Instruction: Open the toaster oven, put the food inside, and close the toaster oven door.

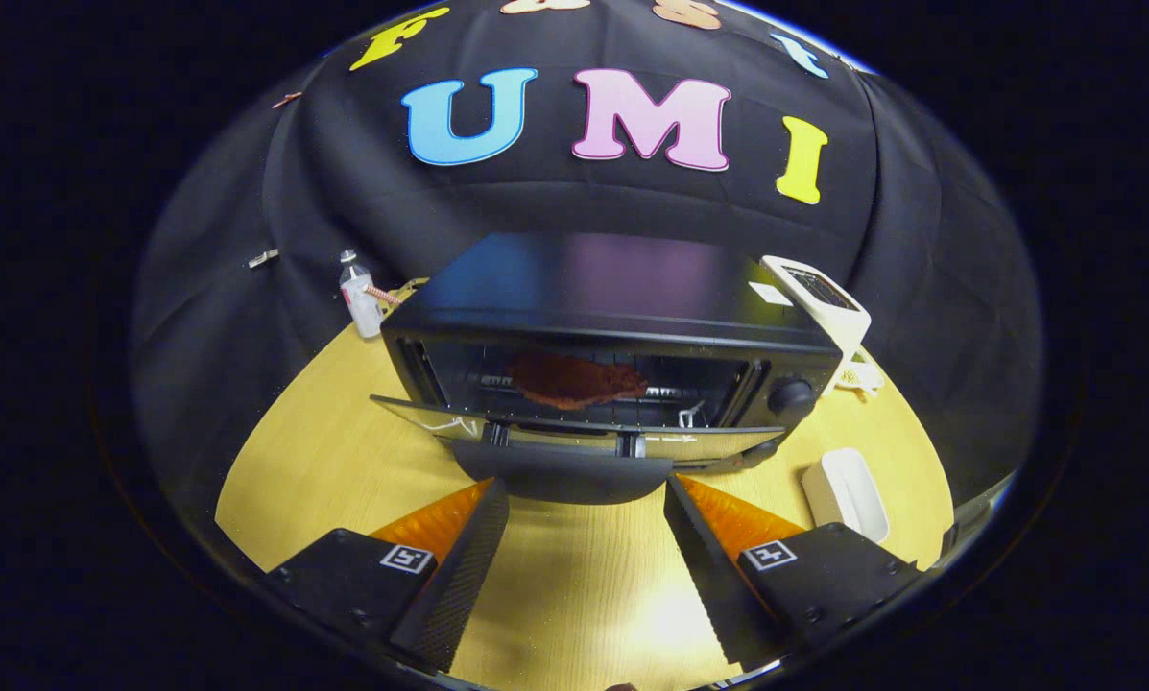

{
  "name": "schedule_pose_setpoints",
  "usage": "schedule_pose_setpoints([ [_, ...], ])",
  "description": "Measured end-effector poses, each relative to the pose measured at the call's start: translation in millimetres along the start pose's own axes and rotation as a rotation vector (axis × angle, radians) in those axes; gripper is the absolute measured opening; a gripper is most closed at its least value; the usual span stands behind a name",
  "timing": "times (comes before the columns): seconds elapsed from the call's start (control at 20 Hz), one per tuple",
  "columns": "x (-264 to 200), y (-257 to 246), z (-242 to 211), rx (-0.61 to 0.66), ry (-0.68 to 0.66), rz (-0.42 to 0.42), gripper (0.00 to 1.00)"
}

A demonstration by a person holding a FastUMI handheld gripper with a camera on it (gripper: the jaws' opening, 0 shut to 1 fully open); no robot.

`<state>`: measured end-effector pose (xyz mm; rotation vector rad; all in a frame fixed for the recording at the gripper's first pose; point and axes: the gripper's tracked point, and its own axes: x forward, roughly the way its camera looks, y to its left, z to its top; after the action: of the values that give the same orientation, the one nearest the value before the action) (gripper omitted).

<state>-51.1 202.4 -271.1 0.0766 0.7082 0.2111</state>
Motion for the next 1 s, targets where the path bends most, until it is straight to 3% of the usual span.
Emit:
schedule_pose_setpoints([
  [0.35, 3.2, -2.3, 22.1, 0.015, -0.054, 0.006, 1.00],
  [1.0, -79.5, -67.2, 94.4, 0.049, -0.245, -0.035, 1.00],
])
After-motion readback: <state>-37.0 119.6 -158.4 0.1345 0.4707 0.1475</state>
